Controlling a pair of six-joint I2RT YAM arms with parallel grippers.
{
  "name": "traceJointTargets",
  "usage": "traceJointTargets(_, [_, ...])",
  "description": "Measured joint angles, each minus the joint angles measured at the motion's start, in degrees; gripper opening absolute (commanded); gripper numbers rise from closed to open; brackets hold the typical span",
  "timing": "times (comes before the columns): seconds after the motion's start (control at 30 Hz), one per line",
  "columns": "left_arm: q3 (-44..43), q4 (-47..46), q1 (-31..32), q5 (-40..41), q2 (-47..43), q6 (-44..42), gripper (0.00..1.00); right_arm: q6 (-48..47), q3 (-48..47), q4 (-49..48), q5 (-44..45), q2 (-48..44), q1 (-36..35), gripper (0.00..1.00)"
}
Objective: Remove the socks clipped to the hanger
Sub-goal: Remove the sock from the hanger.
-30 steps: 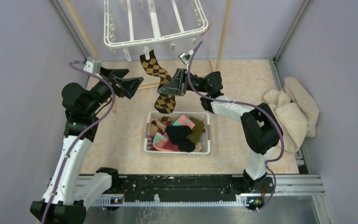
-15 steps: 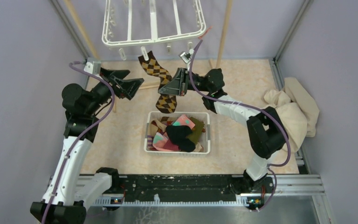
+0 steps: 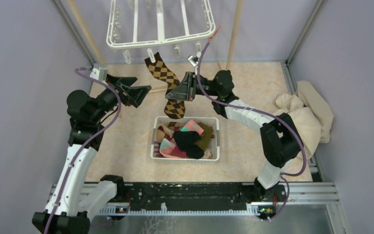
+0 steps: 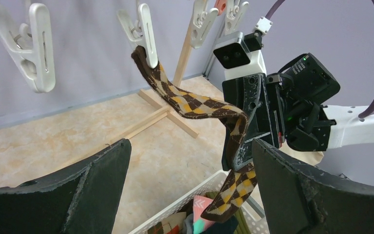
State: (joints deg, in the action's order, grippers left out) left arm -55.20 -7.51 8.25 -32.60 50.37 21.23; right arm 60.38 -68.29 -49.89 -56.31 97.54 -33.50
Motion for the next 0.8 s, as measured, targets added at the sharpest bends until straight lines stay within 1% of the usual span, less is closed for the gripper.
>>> traceJointTargets(0.5, [4.61,-3.61,0.0,-0.44,-0.59,1.44,0.99,-0.85,0.17,0.39,0.74,-1.79,0.02,0.0])
traceJointTargets(0.7, [4.9,-3.04,0.0,-0.26,-0.7,1.55,0.99,-0.83,2.4,-0.13,0.94,-1.81,0.04,0.0])
traceJointTargets(0.8, [5.33,-4.57,0.0,-0.46,-0.66,2.6,0.99,-0.87,3.21,-0.07,0.94,-1.81,0.04,0.0])
